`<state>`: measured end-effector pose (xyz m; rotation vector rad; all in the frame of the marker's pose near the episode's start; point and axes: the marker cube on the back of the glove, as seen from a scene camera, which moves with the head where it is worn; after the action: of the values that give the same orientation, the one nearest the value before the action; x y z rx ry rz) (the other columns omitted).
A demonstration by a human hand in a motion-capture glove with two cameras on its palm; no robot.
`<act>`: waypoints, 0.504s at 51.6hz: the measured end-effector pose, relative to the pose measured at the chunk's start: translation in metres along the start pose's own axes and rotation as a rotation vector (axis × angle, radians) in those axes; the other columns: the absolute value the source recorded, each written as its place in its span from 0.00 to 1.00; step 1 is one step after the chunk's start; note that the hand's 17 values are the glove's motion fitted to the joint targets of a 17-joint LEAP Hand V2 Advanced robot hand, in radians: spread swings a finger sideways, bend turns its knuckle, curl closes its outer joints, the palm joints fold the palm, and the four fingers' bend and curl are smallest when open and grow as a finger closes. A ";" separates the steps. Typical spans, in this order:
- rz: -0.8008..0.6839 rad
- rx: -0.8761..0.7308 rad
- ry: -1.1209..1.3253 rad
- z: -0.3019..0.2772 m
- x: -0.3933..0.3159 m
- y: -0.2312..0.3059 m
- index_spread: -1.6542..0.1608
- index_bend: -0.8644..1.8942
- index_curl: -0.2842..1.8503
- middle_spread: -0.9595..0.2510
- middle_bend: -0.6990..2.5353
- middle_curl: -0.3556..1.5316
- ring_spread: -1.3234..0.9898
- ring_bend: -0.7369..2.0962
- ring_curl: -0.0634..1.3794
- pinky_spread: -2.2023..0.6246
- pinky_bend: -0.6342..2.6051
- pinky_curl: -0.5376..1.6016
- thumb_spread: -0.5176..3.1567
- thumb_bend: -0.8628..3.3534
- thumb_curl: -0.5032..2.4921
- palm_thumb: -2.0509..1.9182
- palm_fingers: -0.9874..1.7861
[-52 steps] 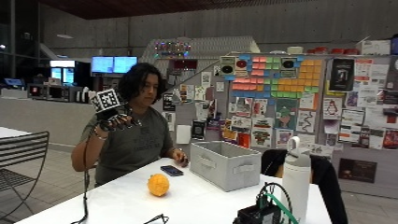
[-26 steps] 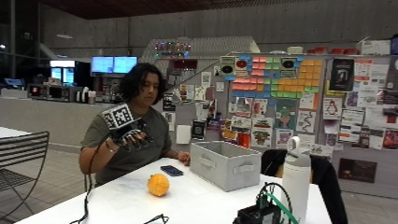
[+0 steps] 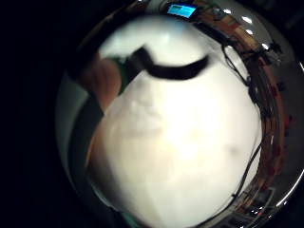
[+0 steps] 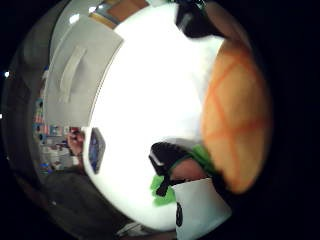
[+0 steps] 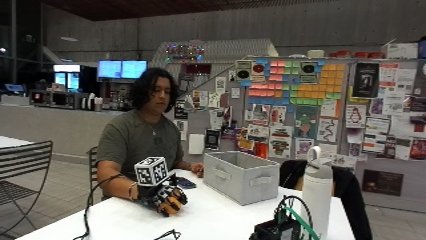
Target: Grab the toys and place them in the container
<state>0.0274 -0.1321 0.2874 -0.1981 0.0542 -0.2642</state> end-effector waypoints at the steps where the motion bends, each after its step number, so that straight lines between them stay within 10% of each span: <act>1: 0.006 0.025 -0.014 0.000 0.001 -0.001 0.67 0.44 0.29 0.67 0.26 0.28 0.51 0.33 0.10 0.78 0.46 0.41 0.43 0.20 0.27 0.55 0.44; 9: 0.007 0.178 0.005 0.000 0.001 -0.003 0.68 0.39 0.28 0.59 0.31 0.31 0.45 0.50 0.18 0.69 0.46 0.40 0.46 0.25 0.30 0.63 0.70; 26: 0.020 0.435 -0.012 -0.070 -0.034 0.033 0.67 0.44 0.35 0.45 0.44 0.42 0.37 0.61 0.32 0.64 0.48 0.44 0.37 0.25 0.37 0.68 0.79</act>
<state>-0.0031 -0.1051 0.2128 0.2333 -0.0145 -0.2492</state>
